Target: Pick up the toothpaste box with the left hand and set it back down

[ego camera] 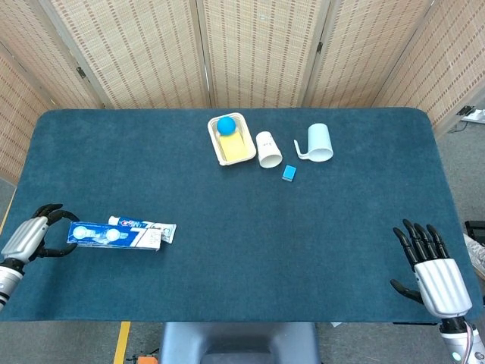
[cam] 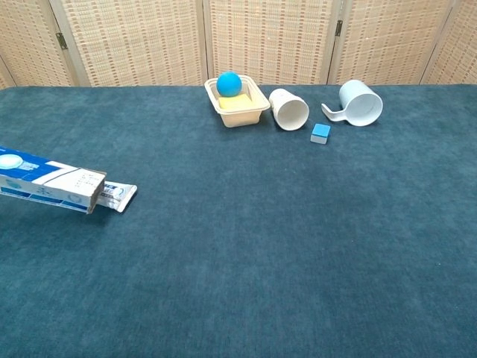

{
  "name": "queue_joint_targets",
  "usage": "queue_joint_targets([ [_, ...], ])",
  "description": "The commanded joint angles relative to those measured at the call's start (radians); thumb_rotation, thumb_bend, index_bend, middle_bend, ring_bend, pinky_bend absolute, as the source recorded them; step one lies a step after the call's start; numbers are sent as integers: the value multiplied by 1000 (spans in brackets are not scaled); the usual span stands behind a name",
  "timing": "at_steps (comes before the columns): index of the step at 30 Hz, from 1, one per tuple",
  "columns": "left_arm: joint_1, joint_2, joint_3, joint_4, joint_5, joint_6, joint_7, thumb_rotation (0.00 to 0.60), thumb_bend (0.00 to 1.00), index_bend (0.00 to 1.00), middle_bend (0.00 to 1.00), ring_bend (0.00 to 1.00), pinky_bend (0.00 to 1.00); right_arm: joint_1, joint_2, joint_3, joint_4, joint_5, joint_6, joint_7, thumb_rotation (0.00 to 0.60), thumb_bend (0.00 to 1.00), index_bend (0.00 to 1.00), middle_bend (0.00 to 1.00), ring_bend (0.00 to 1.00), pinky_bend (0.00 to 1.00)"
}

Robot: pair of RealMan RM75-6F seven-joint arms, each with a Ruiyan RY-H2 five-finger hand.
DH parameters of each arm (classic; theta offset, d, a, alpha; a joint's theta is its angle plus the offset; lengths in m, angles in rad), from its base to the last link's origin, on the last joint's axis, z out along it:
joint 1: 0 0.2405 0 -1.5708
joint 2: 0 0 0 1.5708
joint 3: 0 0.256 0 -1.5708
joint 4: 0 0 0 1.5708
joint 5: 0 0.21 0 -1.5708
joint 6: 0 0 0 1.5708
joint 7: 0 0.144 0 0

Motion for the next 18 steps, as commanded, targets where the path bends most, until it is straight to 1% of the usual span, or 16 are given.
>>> queue_joint_targets([
  [1,-10,-1,22,14,-3,-33,-18,600,313,218,178,28,0,-1,-1,2,-1,2,2,-2,600,129,0,0,0,0],
  [2,-14,-1,27,16,-4,-40,-21,600,298,163,136,10,0,-2,-1,2,-1,3,3,-2,600,129,0,0,0,0],
  [5,-26,9,42,12,-17,-79,-9,600,238,35,39,0,0,-3,-1,3,-1,4,5,-2,600,128,0,0,0,0],
  [7,-28,17,44,-1,-31,-84,6,600,227,3,8,0,0,-3,-1,3,-1,3,5,-2,600,128,0,0,0,0],
  [12,-10,63,50,-66,-61,-58,78,600,222,0,0,0,0,-5,0,7,-1,7,11,-1,600,128,0,0,0,0],
  [13,1,72,48,-83,-71,-36,110,600,223,0,0,0,0,-7,0,9,0,9,16,-1,600,128,0,0,0,0],
  [15,43,79,41,-129,-91,59,212,600,225,0,0,0,0,-13,-1,15,1,18,28,-4,600,128,0,0,0,0],
  [18,123,61,40,-192,-98,240,405,600,227,0,0,0,0,-17,2,19,2,28,31,9,600,128,0,0,0,0],
])
